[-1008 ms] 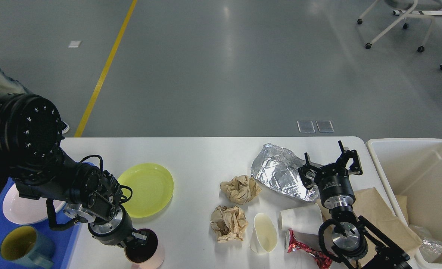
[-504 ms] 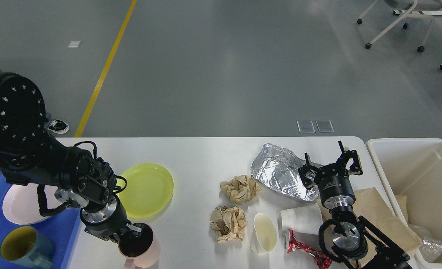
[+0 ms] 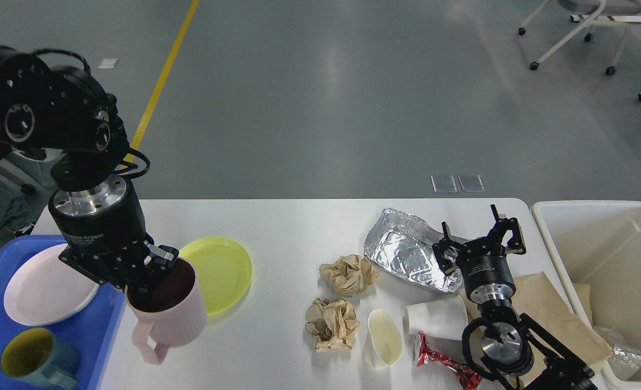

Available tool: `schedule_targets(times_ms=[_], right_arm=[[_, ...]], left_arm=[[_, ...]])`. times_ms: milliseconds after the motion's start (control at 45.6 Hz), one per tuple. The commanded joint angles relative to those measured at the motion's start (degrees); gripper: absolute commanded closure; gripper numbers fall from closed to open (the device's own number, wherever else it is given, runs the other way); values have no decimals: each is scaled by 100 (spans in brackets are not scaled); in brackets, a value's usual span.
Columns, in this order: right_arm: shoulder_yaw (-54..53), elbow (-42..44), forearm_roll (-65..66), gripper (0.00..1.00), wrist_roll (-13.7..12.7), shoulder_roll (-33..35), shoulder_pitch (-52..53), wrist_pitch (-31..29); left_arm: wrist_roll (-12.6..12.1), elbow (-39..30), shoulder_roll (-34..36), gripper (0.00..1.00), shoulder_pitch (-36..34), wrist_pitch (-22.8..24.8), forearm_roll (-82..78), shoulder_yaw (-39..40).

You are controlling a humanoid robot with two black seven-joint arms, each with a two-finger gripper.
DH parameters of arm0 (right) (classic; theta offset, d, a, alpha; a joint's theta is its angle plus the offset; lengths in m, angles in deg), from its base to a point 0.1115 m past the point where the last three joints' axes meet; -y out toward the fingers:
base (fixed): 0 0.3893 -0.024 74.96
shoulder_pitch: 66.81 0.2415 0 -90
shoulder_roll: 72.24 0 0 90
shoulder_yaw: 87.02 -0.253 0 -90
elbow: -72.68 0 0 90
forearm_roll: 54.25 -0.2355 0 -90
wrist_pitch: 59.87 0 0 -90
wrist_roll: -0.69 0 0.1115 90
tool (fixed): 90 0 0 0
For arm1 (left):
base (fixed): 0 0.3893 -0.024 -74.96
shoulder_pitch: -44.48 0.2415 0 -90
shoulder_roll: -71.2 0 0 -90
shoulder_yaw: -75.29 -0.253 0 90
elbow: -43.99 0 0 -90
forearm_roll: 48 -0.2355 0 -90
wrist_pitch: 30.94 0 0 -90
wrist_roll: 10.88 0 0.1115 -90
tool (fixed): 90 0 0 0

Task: Tidy desktop
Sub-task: 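Lift the pink mug and set it on the blue tray corner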

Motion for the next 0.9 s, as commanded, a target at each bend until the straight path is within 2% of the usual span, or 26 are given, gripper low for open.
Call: schedule_targets(times_ms=[0, 153, 285, 416, 570, 745, 877], right_arm=[[0, -1, 0, 0, 1, 0, 0, 0], [0, -1, 0, 0, 0, 0, 0, 0], [0, -1, 0, 0, 1, 0, 0, 0], [0, -1, 0, 0, 1, 0, 0, 0], [0, -1, 0, 0, 1, 8, 0, 0], [0, -10, 0, 0, -8, 0, 0, 0], [0, -10, 0, 0, 1, 0, 0, 0]], left_arm=[[84, -105, -6, 100, -984, 183, 144, -125], [189, -158, 3, 100, -2100, 183, 179, -266], [259, -237, -76, 100, -2479, 183, 188, -398], [356, -255, -77, 100, -2453, 183, 188, -556], [383, -211, 248, 100, -2216, 183, 92, -916], [286, 79, 1205, 100, -1707, 183, -487, -1268], [303, 763, 2251, 100, -1092, 183, -1252, -1356]])
